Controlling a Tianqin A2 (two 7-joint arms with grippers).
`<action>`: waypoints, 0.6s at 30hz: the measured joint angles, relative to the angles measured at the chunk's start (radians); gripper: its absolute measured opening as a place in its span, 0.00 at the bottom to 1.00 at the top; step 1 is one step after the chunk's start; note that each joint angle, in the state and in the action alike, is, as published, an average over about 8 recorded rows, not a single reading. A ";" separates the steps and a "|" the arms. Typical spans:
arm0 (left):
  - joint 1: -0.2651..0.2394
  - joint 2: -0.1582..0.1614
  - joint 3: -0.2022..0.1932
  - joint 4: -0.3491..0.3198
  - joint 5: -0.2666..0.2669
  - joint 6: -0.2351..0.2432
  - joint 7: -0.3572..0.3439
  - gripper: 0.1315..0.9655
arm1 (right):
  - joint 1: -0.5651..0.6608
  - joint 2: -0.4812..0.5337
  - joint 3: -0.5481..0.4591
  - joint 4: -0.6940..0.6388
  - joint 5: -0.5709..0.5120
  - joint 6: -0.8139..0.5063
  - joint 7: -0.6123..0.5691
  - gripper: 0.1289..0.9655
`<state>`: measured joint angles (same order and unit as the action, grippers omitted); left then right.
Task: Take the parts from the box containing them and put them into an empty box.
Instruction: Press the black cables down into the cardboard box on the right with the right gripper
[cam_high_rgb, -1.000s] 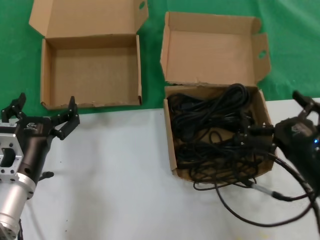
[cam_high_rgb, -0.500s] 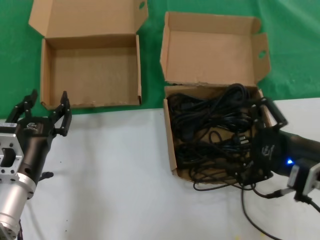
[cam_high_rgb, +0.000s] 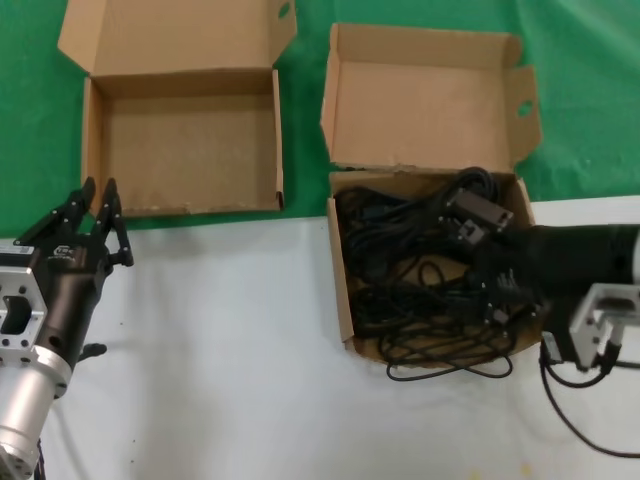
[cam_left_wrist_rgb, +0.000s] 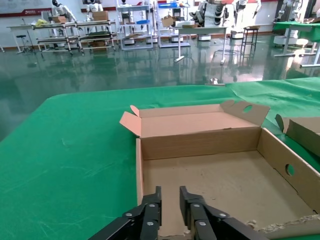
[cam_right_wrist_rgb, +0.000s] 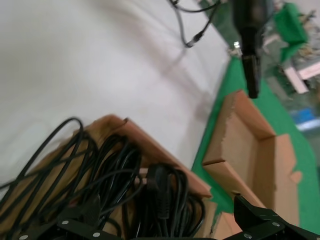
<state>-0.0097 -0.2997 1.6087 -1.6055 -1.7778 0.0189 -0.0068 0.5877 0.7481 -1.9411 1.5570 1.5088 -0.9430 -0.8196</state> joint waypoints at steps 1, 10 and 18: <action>0.000 0.000 0.000 0.000 0.000 0.000 0.000 0.17 | 0.020 -0.004 -0.014 -0.009 -0.015 -0.008 0.002 0.98; 0.000 0.000 0.000 0.000 0.000 0.000 0.000 0.07 | 0.126 -0.047 -0.089 -0.082 -0.092 -0.014 0.005 0.89; 0.000 0.000 0.000 0.000 0.000 0.000 0.000 0.02 | 0.152 -0.063 -0.110 -0.126 -0.108 0.007 -0.008 0.83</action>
<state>-0.0097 -0.2997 1.6087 -1.6055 -1.7778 0.0189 -0.0069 0.7394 0.6852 -2.0506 1.4311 1.4004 -0.9357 -0.8275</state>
